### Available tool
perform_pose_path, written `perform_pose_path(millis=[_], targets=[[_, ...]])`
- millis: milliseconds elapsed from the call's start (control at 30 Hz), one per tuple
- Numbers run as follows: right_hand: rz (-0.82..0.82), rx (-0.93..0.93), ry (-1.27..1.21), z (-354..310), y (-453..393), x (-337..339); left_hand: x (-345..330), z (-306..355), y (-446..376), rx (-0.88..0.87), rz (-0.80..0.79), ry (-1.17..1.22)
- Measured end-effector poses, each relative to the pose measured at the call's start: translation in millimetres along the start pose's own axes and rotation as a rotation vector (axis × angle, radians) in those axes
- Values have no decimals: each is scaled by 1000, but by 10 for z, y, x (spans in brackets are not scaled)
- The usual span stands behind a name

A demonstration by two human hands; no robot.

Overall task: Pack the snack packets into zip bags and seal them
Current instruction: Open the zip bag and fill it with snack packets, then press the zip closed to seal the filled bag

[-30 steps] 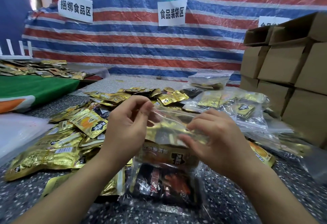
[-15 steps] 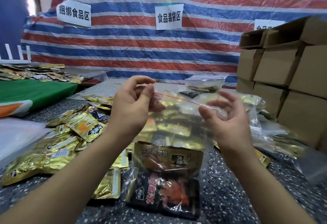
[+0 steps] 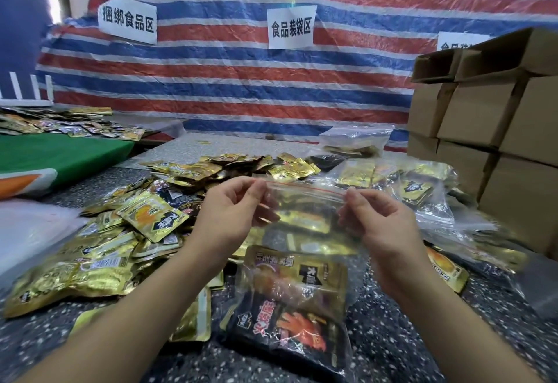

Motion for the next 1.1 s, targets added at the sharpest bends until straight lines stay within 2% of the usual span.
perform_pose_path(millis=[100,200,300,367,467,567,700,767,1100], targets=[[-14,71,23,-109,6,9,4,33,2,-26,-5,27],[-16,61,14,-120,4,37,-36,-20,30,-14,-26,61],[8,42,105,-111,16,69,-50,-76,37,6,-15,75],[62,75,309,-182,45,89,-52,-68,32,6,-17,54],[132,254,812,-514,127,-52,-50,-15,44,-22,-28,-7],[-38,355,1066,-778,45,-444,-53,40,68,-65,-29,-55],[-427,160,1208,-754,-299,-959,-48,85,64,-104,-8,-79],[-570,76,1221,-671,-419,-1143,-27,106,65,-122,7,-97],[-607,56,1127,-552,-584,-1173,20,11,53,-97,12,-70]])
Point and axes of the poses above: each hand's wrist, its own y-axis away from the middle knuckle, its own x-axis out of the back of the hand, z = x × y, the point moved 9 cm from there along -y, towards the middle knuckle, and after that the axes turned 15 degrees about -z, right-handed, at the moved point
